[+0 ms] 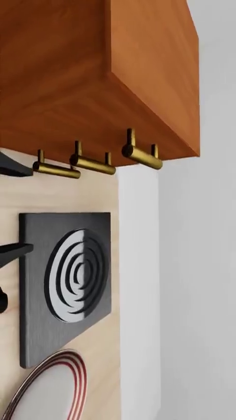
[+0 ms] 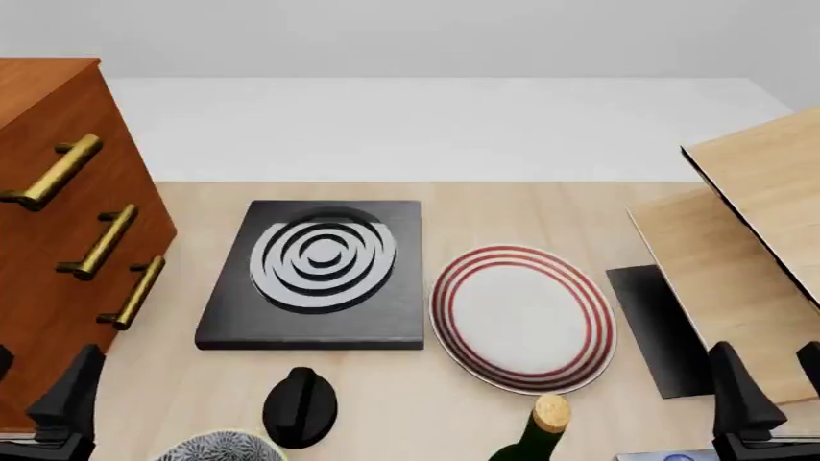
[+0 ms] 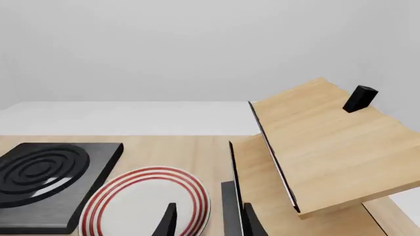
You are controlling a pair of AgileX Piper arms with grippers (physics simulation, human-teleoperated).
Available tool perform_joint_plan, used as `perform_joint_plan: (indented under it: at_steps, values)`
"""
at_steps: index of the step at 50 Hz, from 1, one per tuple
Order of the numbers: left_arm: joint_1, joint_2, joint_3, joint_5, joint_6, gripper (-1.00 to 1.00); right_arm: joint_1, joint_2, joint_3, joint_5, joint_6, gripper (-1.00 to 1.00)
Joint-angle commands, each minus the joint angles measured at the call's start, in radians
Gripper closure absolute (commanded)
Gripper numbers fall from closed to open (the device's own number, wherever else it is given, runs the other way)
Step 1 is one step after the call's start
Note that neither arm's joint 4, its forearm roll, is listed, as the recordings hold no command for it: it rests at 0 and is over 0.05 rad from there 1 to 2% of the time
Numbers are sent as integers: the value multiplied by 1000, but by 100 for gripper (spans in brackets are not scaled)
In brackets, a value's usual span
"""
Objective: Pick up the akita bowl and put it on the plate.
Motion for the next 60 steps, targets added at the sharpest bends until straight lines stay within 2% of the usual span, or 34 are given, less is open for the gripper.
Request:
perform_joint_plan:
  at_steps: [1, 4, 5, 6, 8, 10, 13, 16, 17, 19, 21, 24, 28, 41, 60]
  values:
    - [-37, -6, -123, 174, 55, -100, 0, 1, 0, 0, 0, -100]
    - [-45, -6, -171, 222, 28, -100, 0, 0, 0, 0, 0, -100]
    - [-10, 15, -179, 238, 41, -100, 0, 1, 0, 0, 0, -100]
    - [-47, 7, -203, 249, 28, -100, 0, 0, 0, 0, 0, -100]
    - [-64, 16, -222, 258, 58, -100, 0, 1, 0, 0, 0, -100]
    - [-67, 69, -252, 274, 13, -100, 0, 0, 0, 0, 0, -100]
    - [-69, 119, -294, 305, -6, -100, 0, 1, 0, 0, 0, -100]
    - [-89, 123, -332, 346, 9, -100, 0, 1, 0, 0, 0, -100]
    - [-97, 135, -343, 359, -11, -100, 0, 1, 0, 0, 0, -100]
    - [-107, 135, -361, 381, 17, -100, 0, 0, 0, 0, 0, -100]
    - [-107, 139, -379, 400, 15, -100, 0, 0, 0, 0, 0, -100]
    - [-130, 144, -411, 435, 80, -100, 0, 1, 0, 0, 0, -100]
    - [-134, 149, -461, 491, 80, -100, 0, 0, 0, 0, 0, -100]
    - [-167, 147, -445, 581, 31, -100, 0, 1, 0, 0, 0, -100]
    - [-170, 139, -447, 671, 22, -100, 0, 0, 0, 0, 0, -100]
